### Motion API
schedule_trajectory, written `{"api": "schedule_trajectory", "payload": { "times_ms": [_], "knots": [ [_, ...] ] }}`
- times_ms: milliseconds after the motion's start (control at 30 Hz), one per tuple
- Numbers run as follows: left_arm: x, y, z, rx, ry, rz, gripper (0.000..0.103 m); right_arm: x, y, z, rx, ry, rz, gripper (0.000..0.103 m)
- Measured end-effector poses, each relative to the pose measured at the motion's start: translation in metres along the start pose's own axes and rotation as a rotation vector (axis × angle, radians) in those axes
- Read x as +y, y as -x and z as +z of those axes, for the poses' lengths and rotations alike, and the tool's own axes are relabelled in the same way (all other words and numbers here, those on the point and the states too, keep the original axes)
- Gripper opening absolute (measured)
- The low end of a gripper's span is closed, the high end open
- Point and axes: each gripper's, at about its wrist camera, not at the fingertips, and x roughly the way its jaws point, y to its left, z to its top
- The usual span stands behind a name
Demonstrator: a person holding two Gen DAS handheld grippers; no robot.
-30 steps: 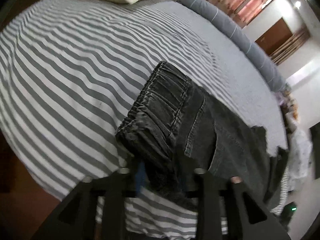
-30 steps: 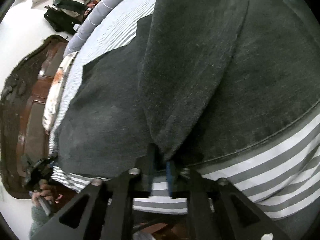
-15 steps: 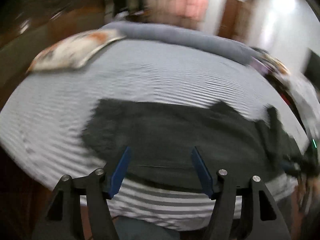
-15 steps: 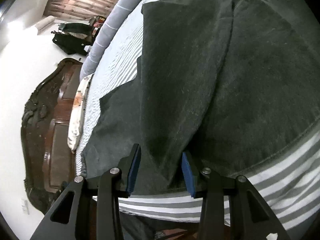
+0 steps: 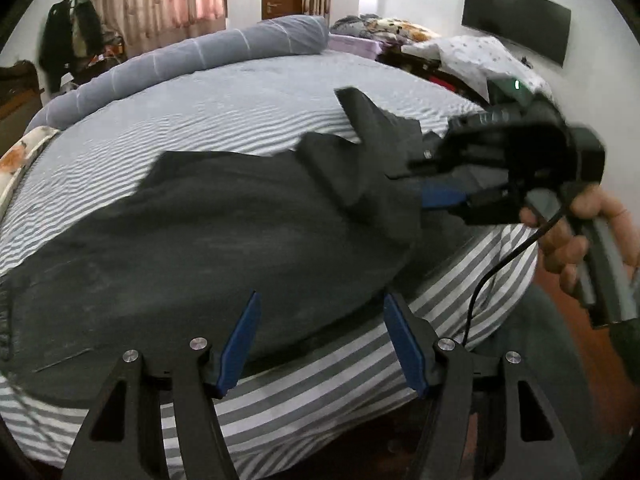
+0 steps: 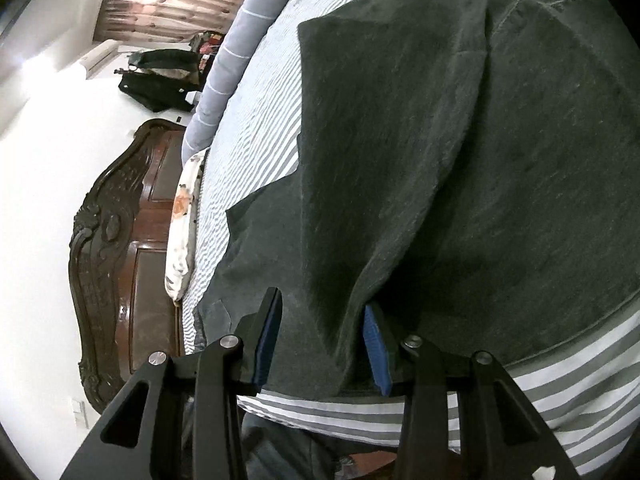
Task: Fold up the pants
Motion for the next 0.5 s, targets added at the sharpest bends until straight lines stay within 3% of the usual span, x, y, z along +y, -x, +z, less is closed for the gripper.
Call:
{"api": "schedule_trajectory", "payload": {
  "times_ms": [233,400,500],
  "knots": [
    [-0.036,-0.036,0.001,0.007,-0.097,0.040,0.064,-0.002,-0.002,0.008,0.015,-0.017,0.025,0.038],
    [-0.044,-0.062,0.005,0.035,-0.098,0.012,0.063,-0.003,-0.002,0.013,0.017,-0.021,0.033,0.038],
    [-0.049,-0.072,0.008,0.042,-0.102,-0.004,0.051,-0.007,-0.002,0.015,0.018,-0.023,0.031,0.038]
  ]
}}
